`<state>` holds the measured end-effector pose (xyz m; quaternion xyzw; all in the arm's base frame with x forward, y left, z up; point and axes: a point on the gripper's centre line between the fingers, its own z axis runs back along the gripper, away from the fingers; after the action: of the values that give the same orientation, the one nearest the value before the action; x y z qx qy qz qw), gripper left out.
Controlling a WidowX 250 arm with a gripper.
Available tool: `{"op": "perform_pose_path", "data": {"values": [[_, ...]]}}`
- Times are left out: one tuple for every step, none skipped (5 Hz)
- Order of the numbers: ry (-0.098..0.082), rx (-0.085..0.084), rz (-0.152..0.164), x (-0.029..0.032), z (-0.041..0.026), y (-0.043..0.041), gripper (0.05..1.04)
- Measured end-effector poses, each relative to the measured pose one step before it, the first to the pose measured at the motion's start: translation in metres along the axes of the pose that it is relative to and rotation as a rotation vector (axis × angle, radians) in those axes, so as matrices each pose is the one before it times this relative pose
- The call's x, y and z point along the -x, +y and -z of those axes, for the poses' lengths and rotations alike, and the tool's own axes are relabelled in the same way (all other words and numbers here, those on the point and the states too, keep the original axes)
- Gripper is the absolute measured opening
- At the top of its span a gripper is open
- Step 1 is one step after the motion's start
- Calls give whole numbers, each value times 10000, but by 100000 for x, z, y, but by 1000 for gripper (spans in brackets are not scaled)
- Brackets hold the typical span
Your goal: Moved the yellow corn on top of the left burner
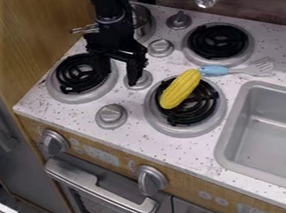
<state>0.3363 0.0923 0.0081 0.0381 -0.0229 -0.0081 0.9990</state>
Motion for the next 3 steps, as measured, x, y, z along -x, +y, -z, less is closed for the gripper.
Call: {"op": "perform_pose_path", "data": {"values": [[362, 131, 8, 616, 1144, -347, 1001], [-62, 184, 311, -400, -146, -1868, 1001], [-613, 159, 870, -1657, -2041, -3876, 1001]]}}
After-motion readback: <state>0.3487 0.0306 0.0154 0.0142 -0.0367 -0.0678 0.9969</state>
